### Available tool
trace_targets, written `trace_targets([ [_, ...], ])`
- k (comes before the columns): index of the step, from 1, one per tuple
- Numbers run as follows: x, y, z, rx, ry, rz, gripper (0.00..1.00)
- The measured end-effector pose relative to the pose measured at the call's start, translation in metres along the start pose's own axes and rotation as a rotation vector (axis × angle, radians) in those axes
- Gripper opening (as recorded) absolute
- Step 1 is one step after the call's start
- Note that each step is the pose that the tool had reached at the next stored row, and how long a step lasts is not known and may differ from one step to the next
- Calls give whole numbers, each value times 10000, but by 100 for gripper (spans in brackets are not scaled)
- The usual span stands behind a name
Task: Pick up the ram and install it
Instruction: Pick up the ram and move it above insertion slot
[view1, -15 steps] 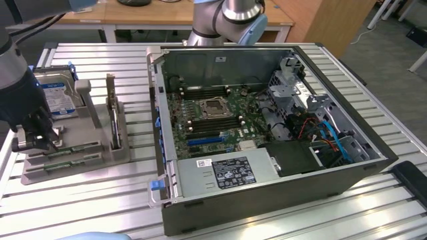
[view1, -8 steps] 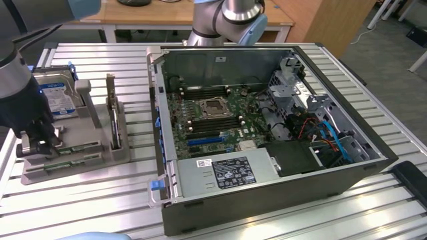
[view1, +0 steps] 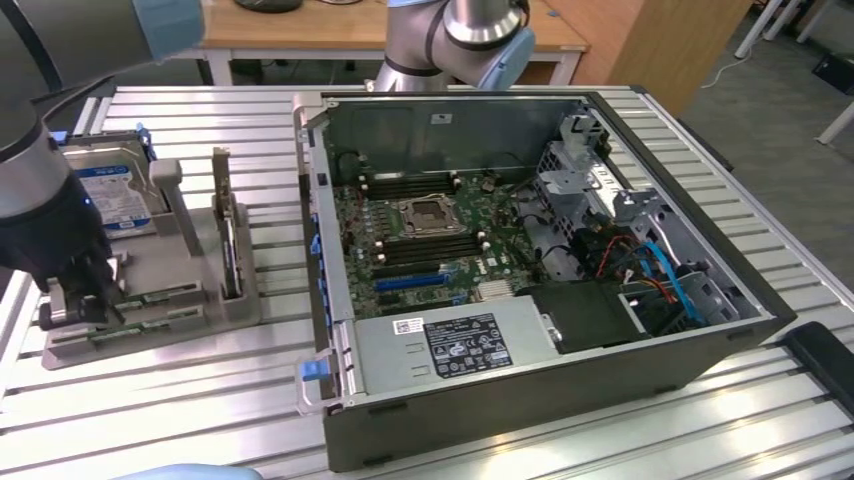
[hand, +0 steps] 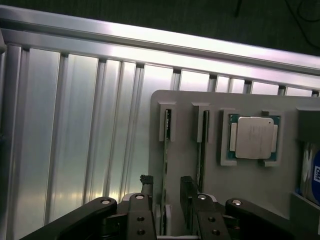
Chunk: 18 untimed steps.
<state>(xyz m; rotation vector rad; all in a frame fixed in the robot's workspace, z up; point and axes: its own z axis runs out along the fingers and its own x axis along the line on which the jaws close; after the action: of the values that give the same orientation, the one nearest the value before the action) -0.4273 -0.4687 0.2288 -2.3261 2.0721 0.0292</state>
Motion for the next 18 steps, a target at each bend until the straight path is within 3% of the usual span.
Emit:
trace_targets([
  [18, 19, 3, 155, -3, 1, -7, 36],
])
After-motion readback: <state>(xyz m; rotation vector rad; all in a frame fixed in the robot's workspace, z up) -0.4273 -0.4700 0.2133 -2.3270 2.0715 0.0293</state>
